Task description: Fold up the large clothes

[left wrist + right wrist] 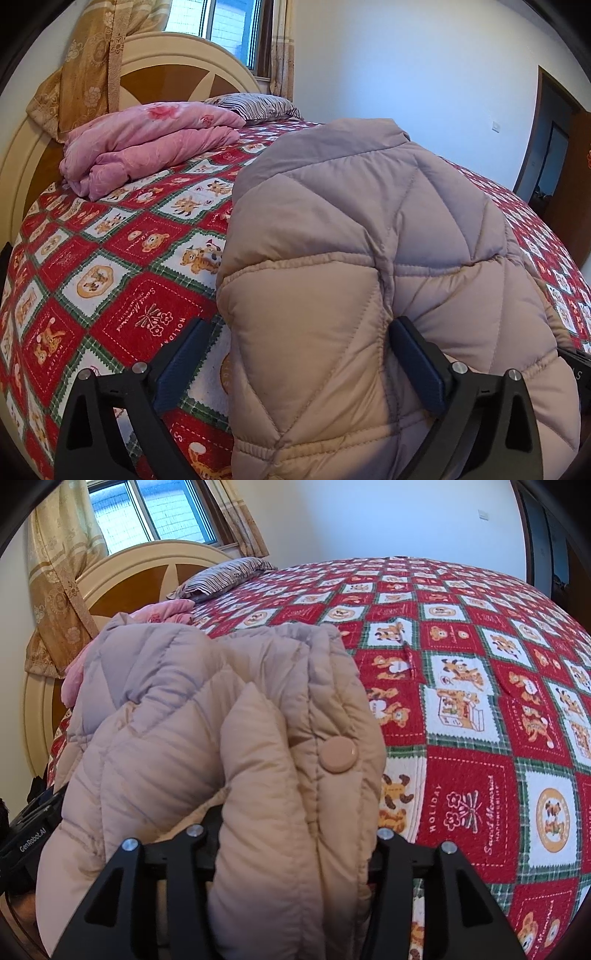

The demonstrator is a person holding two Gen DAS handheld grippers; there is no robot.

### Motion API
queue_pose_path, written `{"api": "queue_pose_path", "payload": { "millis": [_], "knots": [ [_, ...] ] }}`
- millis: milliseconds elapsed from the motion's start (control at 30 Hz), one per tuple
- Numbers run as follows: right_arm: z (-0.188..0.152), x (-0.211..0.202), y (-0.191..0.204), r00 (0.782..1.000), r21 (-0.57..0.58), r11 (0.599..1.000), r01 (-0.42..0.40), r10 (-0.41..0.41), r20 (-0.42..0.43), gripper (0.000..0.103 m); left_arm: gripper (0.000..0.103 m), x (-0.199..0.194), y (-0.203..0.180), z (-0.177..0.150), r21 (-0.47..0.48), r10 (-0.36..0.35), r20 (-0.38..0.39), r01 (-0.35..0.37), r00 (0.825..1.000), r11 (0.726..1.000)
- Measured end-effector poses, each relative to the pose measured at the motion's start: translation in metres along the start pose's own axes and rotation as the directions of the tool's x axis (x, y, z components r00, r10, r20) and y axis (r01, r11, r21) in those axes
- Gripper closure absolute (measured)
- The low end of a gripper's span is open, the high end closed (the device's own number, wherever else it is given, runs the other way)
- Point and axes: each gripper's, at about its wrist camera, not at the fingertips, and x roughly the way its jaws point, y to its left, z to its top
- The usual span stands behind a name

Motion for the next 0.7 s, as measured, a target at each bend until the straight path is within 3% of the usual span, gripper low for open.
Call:
{"api": "queue_pose_path", "payload": {
  "millis": [467,533,600,667,700],
  "knots": [
    [0.003,0.007,0.000,1.000,-0.001,1.000,0.016,-0.016,-0.017,0.042,0.002,-0.003,0.002,0.002,-0.004,0.015,-0.002,-0.015,1.000,1.000],
    [0.006,-0.004,0.004,0.999,-0.019,0.999,0.046,-0.047,-0.007,0.042,0.002,-0.028,0.001,0.007,0.020,0.052,0.028,-0.053,0.998,0.998],
    [0.009,-0.024,0.007,0.998,-0.014,0.998,0.063,-0.063,0.012,0.041,0.002,-0.064,0.001,0.011,0.022,0.026,0.093,-0.028,0.995,0.999],
    [0.009,-0.061,0.014,0.995,-0.012,0.997,0.082,-0.081,0.066,0.034,0.002,-0.104,0.002,0.012,0.030,-0.006,0.144,0.001,0.990,1.000],
    [0.007,-0.081,0.018,0.991,-0.022,0.996,0.090,-0.087,0.099,0.025,0.002,-0.125,0.003,0.012,0.036,-0.008,0.168,0.002,0.986,0.999]
  ]
}}
